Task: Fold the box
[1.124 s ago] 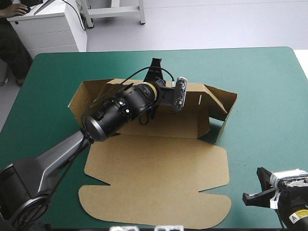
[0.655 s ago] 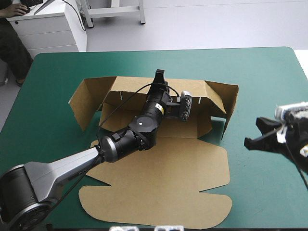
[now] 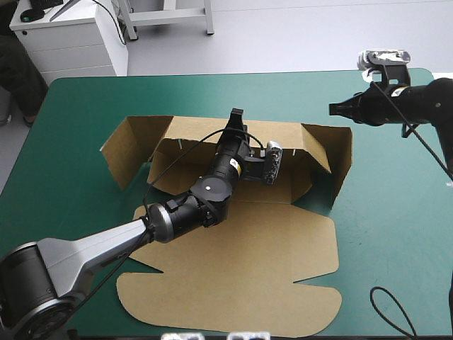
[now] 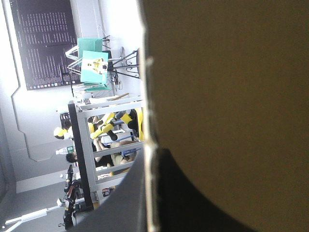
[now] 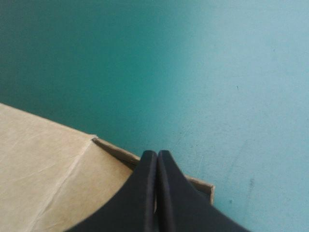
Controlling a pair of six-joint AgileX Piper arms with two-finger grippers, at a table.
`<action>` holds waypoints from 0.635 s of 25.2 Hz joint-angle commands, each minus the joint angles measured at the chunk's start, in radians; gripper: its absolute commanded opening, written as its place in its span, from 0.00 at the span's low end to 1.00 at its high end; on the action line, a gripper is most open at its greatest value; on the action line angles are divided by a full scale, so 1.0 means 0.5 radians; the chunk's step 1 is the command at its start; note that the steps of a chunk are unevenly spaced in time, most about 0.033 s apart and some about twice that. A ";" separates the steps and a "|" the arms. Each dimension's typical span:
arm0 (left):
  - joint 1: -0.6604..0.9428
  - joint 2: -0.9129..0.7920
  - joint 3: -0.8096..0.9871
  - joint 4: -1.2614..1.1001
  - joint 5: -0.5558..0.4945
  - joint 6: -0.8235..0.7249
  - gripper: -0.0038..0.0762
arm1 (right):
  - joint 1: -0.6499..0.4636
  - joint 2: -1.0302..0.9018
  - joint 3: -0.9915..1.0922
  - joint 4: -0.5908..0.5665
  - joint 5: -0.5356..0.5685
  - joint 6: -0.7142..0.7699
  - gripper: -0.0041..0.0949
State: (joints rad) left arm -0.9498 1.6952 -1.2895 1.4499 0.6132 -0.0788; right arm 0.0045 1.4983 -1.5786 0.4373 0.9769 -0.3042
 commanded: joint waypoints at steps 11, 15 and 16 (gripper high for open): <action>-0.012 -0.092 -0.050 0.227 0.054 -0.134 0.04 | 0.006 0.302 -0.146 0.045 0.139 -0.040 0.02; -0.012 -0.092 -0.050 0.368 0.091 -0.344 0.04 | 0.006 0.302 -0.123 0.035 0.379 -0.138 0.02; -0.012 -0.092 -0.050 0.378 0.091 -0.366 0.04 | 0.006 0.302 -0.115 0.035 0.422 -0.155 0.02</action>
State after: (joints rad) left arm -0.9498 1.6952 -1.2861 1.5452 0.6221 -0.2014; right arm 0.0045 1.6948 -1.6184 0.4344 1.1319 -0.3401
